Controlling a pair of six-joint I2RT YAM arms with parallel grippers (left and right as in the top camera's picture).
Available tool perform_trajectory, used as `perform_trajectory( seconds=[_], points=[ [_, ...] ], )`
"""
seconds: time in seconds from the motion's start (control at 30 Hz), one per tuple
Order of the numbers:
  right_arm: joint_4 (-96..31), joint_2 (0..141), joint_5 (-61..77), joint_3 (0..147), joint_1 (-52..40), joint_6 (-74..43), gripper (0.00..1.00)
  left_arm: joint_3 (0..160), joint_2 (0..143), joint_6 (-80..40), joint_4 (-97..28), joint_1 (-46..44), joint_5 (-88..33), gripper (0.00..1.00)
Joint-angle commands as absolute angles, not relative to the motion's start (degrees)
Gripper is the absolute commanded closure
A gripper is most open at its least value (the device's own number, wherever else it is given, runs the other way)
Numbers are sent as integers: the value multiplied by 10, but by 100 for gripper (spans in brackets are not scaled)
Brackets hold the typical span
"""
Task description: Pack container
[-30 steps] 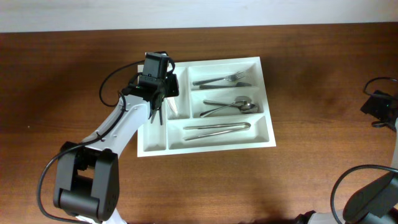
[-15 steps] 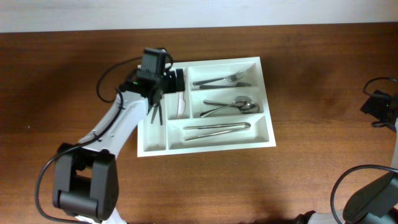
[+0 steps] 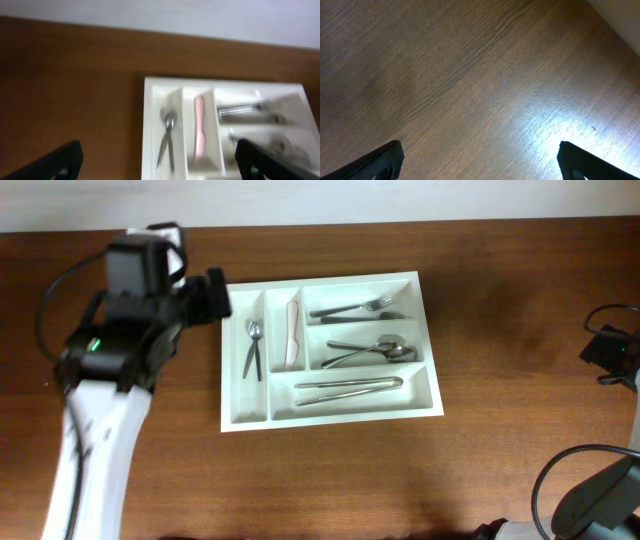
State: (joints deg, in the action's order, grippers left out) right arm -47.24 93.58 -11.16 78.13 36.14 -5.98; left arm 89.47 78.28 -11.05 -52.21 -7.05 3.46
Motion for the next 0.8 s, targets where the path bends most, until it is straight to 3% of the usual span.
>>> perform_trajectory(
  seconds=[0.0,0.47,0.6,0.77],
  points=[
    [-471,934,-121,780,364,-60,1,900,727,-96,-564,-70,35,1],
    [-471,934,-121,780,364,-60,1,891,436,-232,-828,-70,82,1],
    [-471,934,-121,780,364,-60,1,851,359,-258,-830,-70,83,1],
    [-471,934,-121,780,364,-60,1,727,284,-268,-747,-70,82,1]
  ],
)
